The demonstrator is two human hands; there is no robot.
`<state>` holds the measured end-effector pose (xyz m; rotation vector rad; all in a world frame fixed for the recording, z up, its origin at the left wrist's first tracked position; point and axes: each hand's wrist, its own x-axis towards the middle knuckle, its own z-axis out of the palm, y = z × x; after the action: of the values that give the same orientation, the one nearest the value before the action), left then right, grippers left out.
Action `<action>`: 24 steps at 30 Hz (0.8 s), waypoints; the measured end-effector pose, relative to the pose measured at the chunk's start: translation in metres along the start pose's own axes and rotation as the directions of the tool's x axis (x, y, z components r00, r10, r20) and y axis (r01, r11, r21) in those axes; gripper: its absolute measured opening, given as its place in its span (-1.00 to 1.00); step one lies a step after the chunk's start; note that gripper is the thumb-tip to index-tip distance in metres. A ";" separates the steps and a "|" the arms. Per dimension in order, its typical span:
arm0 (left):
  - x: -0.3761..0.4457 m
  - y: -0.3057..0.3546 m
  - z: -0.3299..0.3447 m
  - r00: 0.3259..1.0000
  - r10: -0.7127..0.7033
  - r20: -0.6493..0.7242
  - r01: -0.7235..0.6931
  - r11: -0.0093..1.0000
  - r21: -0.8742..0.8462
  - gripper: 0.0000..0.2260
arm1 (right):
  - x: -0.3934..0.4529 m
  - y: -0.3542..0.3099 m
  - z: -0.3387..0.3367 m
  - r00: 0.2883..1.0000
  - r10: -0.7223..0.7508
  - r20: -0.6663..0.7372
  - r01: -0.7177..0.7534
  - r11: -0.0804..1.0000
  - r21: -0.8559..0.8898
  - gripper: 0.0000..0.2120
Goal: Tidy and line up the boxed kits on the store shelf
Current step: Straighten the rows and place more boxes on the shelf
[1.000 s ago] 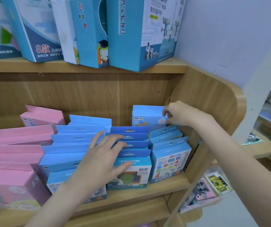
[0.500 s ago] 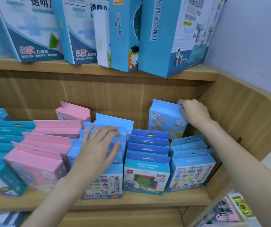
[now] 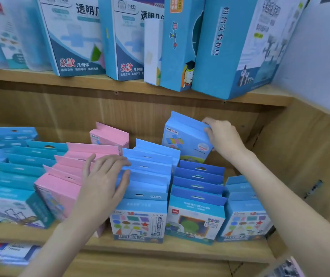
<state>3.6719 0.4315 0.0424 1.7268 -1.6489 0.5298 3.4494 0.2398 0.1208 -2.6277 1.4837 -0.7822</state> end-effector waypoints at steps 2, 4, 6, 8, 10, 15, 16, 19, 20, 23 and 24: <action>-0.001 -0.004 -0.002 1.000 0.000 -0.004 0.000 1.000 -0.002 -0.72 | 0.001 -0.005 0.002 1.000 -0.008 0.003 0.008 1.000 -0.003 -0.79; -0.002 -0.009 -0.005 1.000 -0.006 -0.006 0.006 1.000 -0.002 -0.72 | 0.003 -0.009 0.004 1.000 -0.018 0.009 0.018 1.000 -0.013 -0.78; -0.004 -0.013 -0.008 1.000 -0.011 -0.005 0.011 1.000 0.001 -0.71 | 0.005 -0.014 0.007 0.999 -0.028 0.030 0.028 0.999 -0.015 -0.78; -0.007 -0.016 -0.011 1.000 -0.011 0.014 0.011 1.000 0.005 -0.71 | 0.010 -0.020 0.012 0.997 -0.039 0.064 0.040 0.999 -0.005 -0.78; -0.014 -0.018 -0.013 0.999 -0.005 0.043 0.005 1.000 0.010 -0.71 | 0.017 -0.028 0.020 0.992 -0.055 0.113 0.054 0.998 0.014 -0.76; -0.028 -0.021 -0.016 0.995 0.024 0.093 -0.026 0.999 0.024 -0.73 | 0.027 -0.051 0.039 0.976 -0.089 0.198 0.079 0.995 0.056 -0.69; -0.029 -0.022 -0.017 0.994 0.026 0.103 -0.029 0.999 0.029 -0.73 | 0.029 -0.054 0.042 0.975 -0.092 0.204 0.080 0.994 0.070 -0.69; -0.033 -0.024 -0.016 0.991 0.013 0.131 -0.020 0.998 0.054 -0.73 | 0.033 -0.058 0.050 0.966 -0.084 0.245 0.059 0.992 0.110 -0.68; -0.034 -0.025 -0.015 0.991 0.007 0.136 -0.016 0.998 0.062 -0.73 | 0.035 -0.058 0.052 0.960 -0.076 0.271 0.045 0.992 0.118 -0.68; -0.036 -0.024 -0.015 0.991 -0.005 0.137 -0.006 0.997 0.078 -0.74 | 0.037 -0.055 0.062 0.933 -0.058 0.355 0.020 0.994 0.111 -0.68; -0.038 -0.024 -0.015 0.991 -0.015 0.130 0.005 0.997 0.081 -0.72 | 0.037 -0.052 0.063 0.930 -0.041 0.366 0.000 0.994 0.111 -0.68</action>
<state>3.6932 0.4679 0.0220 1.8620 -1.7298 0.4937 3.5342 0.2245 0.0949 -2.5305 1.2737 -0.3292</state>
